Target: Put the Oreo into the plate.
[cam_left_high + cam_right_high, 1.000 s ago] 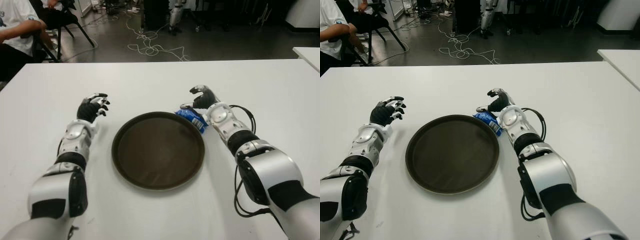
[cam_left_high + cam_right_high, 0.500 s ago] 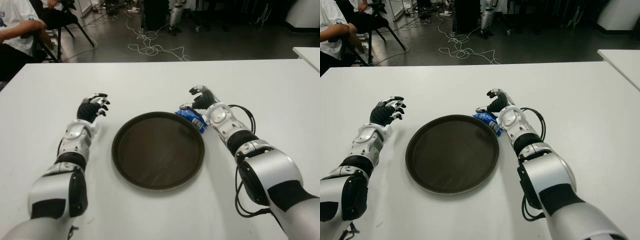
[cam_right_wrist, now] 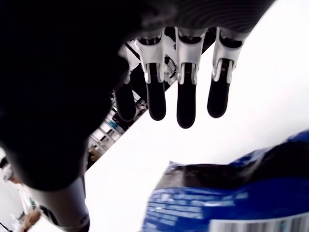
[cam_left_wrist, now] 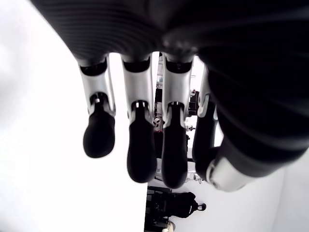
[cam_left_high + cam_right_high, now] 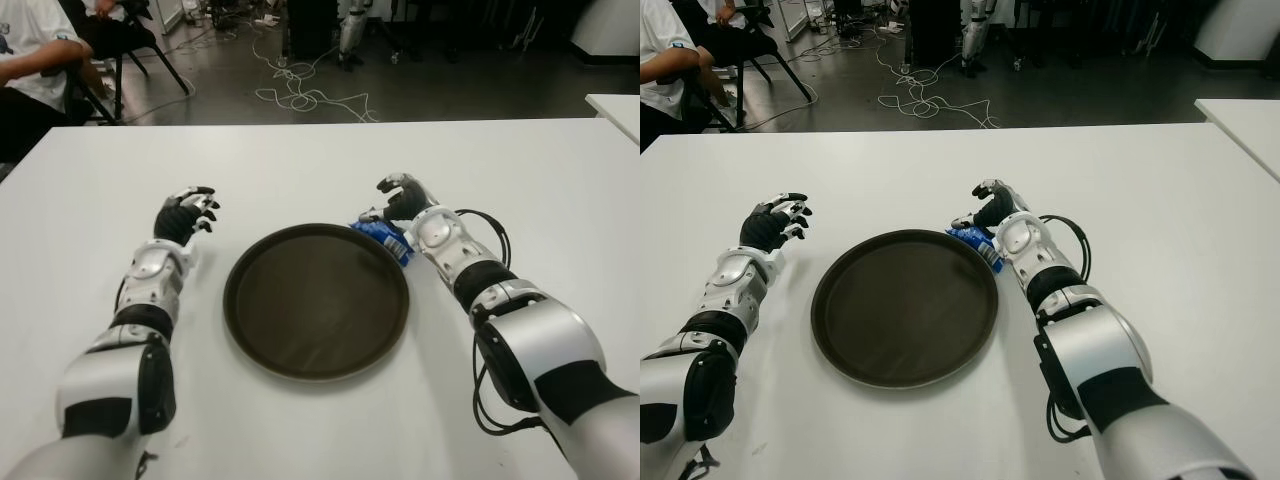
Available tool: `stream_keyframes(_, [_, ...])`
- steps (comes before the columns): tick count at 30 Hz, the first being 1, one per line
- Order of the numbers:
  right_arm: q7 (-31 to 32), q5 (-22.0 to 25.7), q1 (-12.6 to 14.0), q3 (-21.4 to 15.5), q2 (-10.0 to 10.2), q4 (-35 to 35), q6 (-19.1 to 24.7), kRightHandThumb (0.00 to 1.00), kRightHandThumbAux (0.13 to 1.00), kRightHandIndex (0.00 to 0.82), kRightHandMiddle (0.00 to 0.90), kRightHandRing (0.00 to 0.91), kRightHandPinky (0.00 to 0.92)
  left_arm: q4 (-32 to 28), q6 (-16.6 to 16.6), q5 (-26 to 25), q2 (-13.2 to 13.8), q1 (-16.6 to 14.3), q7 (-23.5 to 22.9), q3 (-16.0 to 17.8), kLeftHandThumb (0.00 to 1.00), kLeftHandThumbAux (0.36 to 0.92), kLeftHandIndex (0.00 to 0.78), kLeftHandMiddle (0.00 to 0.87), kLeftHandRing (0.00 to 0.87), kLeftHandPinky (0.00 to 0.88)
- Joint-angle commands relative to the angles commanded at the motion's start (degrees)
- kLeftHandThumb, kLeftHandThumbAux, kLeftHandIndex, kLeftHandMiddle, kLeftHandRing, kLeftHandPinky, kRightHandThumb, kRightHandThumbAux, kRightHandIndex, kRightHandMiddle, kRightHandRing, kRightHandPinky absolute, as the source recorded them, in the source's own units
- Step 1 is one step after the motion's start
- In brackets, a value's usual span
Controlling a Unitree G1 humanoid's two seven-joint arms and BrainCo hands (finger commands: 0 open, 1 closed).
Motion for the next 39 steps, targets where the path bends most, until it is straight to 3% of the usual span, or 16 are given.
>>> stream_keyframes(7, [-3.0, -2.0, 0.5, 1.7, -0.3, 0.1, 0.0, 0.000, 0.872, 0.457, 0.517, 0.529, 0.524, 0.0, 0.1, 0.4, 0.1, 0.0, 0.4, -0.3, 0.697, 0.717, 0.424, 0.569, 0.617, 0.676])
stream_keyframes(16, [-4.3, -3.7, 0.5, 3.2, -0.6, 0.4, 0.9, 0.000, 0.884, 0.561, 0.674, 0.685, 0.645, 0.0, -0.1, 0.5, 0.1, 0.1, 0.4, -0.5, 0.696, 0.717, 0.424, 0.580, 0.623, 0.673])
stream_keyframes(25, [-3.4, -3.4, 0.5, 2.9, -0.8, 0.4, 1.1, 0.000, 0.886, 0.580, 0.708, 0.730, 0.703, -0.1, 0.2, 0.3, -0.1, 0.0, 0.8, -0.4, 0.697, 0.718, 0.423, 0.572, 0.617, 0.671])
stream_keyframes(39, [-3.1, -2.8, 1.0, 2.1, -1.4, 0.3, -0.1, 0.000, 0.924, 0.563, 0.711, 0.729, 0.701, -0.5, -0.2, 0.4, -0.5, 0.2, 1.5, -0.6, 0.696, 0.718, 0.424, 0.574, 0.616, 0.665])
